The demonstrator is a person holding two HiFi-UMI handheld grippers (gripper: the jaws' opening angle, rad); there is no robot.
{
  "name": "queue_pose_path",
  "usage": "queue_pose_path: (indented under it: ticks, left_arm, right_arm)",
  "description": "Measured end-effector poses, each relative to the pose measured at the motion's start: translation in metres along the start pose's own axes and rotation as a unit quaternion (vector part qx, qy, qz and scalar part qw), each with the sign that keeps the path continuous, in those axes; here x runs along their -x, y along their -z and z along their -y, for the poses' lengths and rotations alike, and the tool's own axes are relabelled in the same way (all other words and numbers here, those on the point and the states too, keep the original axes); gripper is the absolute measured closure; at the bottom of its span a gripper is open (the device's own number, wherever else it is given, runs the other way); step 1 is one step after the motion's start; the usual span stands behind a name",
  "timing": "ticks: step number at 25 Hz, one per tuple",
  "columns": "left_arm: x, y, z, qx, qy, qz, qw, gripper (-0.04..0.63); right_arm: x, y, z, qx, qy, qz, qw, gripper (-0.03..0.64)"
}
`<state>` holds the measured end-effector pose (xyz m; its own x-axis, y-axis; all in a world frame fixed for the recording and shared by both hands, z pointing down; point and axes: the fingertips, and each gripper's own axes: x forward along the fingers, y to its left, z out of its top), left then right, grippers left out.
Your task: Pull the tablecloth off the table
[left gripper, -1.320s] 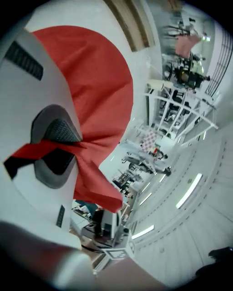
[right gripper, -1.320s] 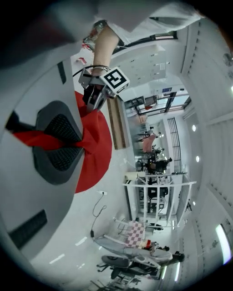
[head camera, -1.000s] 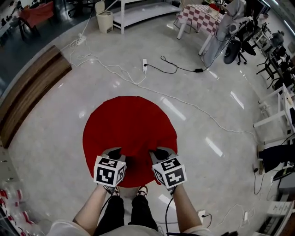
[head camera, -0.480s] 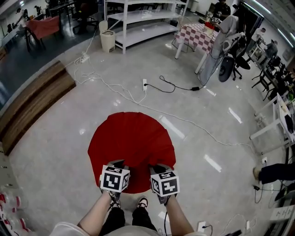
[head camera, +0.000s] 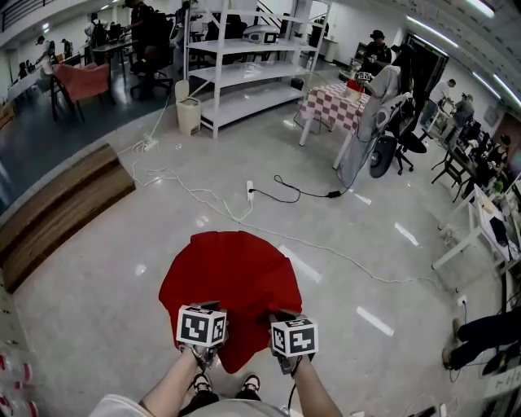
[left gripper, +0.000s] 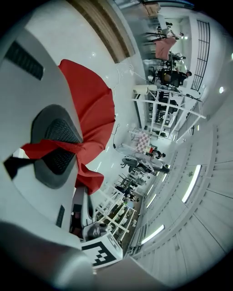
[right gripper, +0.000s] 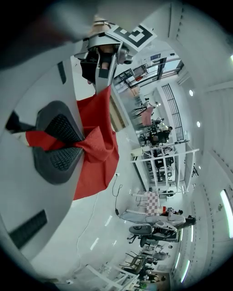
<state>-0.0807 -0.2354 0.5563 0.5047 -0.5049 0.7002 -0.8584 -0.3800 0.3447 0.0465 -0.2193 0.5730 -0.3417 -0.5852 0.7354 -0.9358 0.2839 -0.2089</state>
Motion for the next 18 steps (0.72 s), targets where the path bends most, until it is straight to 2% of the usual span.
queue_pose_path:
  ticks: [9,18]
  left_arm:
    - [0.020,-0.038,0.014,-0.032,-0.002,0.037,0.9988,0.578]
    - [0.035,-0.076,0.018,-0.038,0.008,0.083,0.9958,0.578]
  right_arm:
    - [0.016,-0.026,-0.011,0.009,0.014,0.028,0.999,0.588]
    - [0.030,-0.064,-0.017,0.020,0.021,0.071,0.997,0.588]
